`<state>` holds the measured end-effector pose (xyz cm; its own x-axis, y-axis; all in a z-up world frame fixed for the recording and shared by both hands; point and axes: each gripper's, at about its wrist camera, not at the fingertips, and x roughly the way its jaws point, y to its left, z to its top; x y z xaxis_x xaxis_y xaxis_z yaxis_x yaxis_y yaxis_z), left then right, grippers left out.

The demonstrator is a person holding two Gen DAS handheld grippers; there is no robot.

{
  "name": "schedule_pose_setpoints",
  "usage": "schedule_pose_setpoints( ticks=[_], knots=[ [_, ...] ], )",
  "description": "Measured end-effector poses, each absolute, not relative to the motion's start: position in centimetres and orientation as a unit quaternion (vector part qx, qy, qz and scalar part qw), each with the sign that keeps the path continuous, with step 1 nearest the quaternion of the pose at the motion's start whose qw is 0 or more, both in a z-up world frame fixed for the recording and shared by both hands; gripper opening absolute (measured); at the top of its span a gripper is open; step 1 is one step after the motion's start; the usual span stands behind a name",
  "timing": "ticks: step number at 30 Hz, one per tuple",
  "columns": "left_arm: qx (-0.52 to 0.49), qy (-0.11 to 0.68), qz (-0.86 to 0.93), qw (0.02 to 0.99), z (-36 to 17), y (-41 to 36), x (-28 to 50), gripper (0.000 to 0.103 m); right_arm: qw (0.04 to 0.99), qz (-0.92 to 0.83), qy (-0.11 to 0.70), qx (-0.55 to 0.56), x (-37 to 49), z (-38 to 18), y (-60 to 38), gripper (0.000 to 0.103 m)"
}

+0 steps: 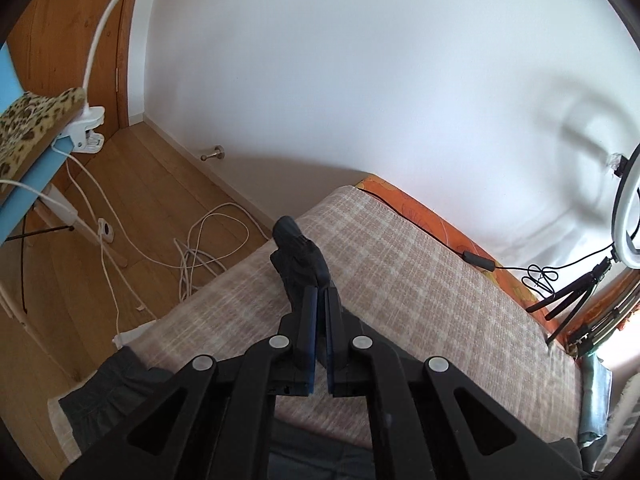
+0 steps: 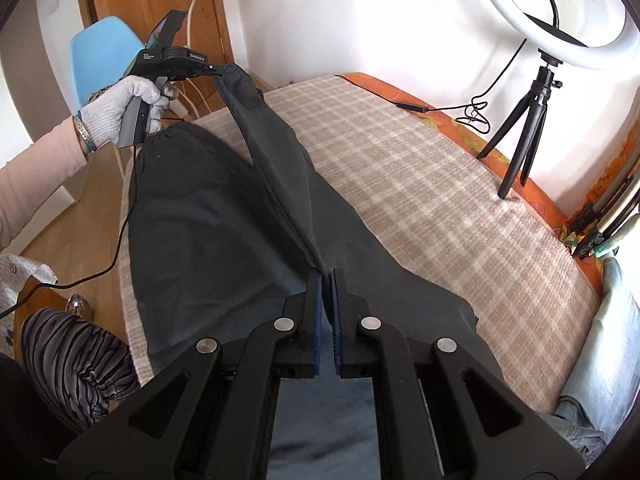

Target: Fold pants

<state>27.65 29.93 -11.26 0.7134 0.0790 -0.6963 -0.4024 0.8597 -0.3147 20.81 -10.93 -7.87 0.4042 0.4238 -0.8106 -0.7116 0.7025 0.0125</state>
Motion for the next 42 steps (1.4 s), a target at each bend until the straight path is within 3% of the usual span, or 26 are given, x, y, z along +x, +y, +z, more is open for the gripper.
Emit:
schedule_pose_setpoints(
  ticks=[15, 22, 25, 27, 28, 36, 42],
  knots=[
    [-0.279, 0.358, 0.136, 0.881, -17.9, 32.3, 12.1, 0.001, 0.745, 0.375, 0.514, -0.201, 9.9, -13.1, -8.3, 0.005],
    [-0.322, 0.355, 0.123, 0.869, -19.7, 33.5, 10.7, 0.001, 0.708, 0.382, 0.546, -0.234, 10.0, -14.3, -6.3, 0.006],
    [-0.328, 0.365, 0.124, 0.862, -20.0, 33.8, 11.0, 0.001, 0.71, 0.406, 0.527, -0.231, 11.1, -11.9, -4.8, 0.023],
    [-0.334, 0.374, 0.121, 0.857, -20.3, 34.2, 11.2, 0.001, 0.726, 0.418, 0.497, -0.227, 12.4, -10.0, -3.4, 0.068],
    [-0.335, 0.378, 0.121, 0.854, -20.5, 34.3, 11.3, 0.001, 0.733, 0.425, 0.483, -0.221, 13.4, -9.1, -2.4, 0.075],
    [-0.293, 0.418, 0.122, 0.851, -20.8, 33.6, 12.5, 0.004, 0.743, 0.466, 0.45, -0.169, 23.6, -6.7, 8.0, 0.078],
    [-0.282, 0.441, 0.117, 0.844, -20.8, 33.5, 13.1, 0.004, 0.727, 0.49, 0.449, -0.174, 29.7, -8.5, 17.5, 0.078]
  ],
)
